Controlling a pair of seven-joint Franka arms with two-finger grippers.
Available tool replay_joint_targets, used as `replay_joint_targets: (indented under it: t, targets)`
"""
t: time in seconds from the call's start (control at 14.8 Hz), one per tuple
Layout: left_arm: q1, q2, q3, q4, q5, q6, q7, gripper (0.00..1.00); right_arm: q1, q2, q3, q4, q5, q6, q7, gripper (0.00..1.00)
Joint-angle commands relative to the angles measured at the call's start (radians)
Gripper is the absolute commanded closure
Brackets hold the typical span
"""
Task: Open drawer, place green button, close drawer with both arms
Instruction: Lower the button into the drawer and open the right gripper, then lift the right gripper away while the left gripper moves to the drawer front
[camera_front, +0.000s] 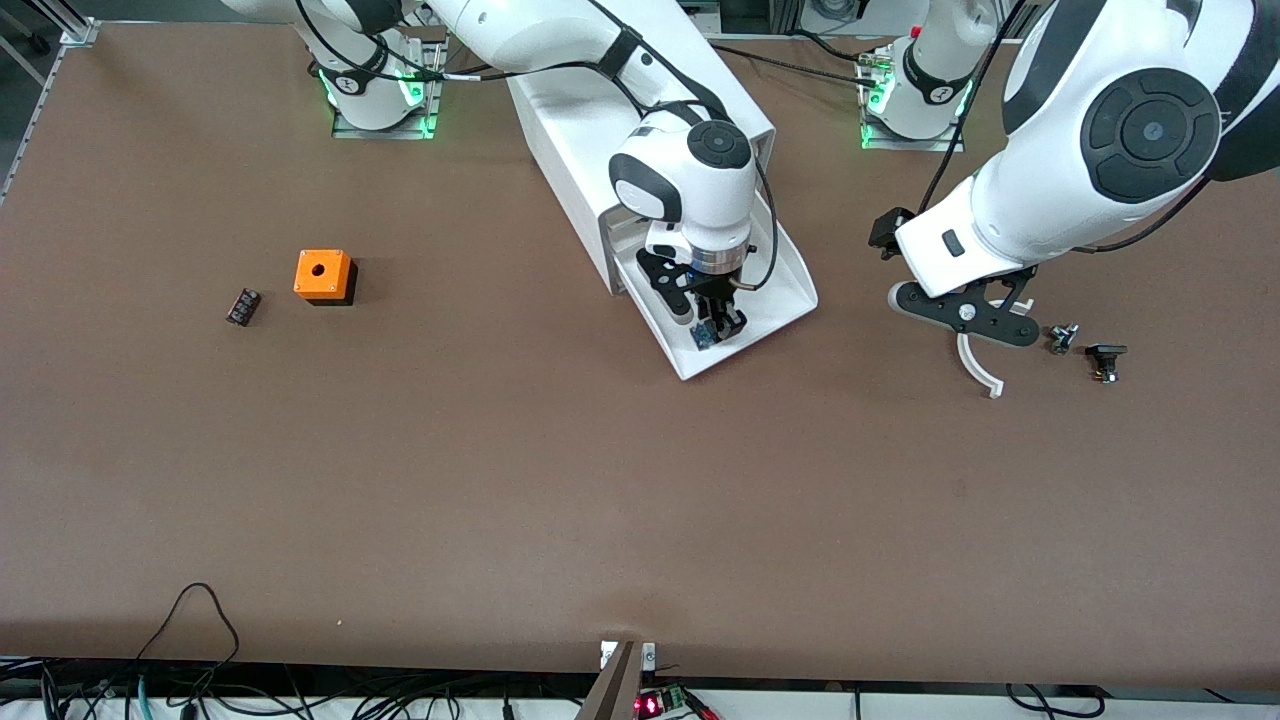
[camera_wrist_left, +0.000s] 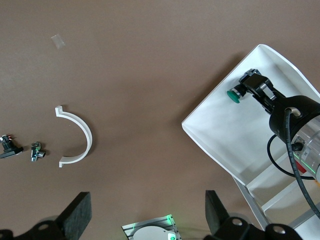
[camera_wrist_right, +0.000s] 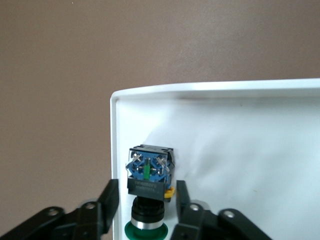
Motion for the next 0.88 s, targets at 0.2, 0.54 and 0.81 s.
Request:
replay_joint_targets:
  t: [0.2, 0.54, 0.81]
  targets:
    - [0.001, 0.005, 0.001, 0.010, 0.012, 0.032, -0.014, 0.00, -0.018, -0.038, -0.043, 0.039, -0.014, -0.022, -0.022, 0.00]
    - [0.001, 0.004, -0.002, 0.010, 0.012, 0.030, -0.063, 0.00, -0.163, -0.139, -0.015, 0.033, 0.125, -0.022, -0.316, 0.00]
    - [0.004, 0.002, -0.004, 0.003, 0.009, 0.056, -0.109, 0.00, -0.274, -0.214, -0.017, -0.015, 0.221, -0.114, -0.658, 0.00]
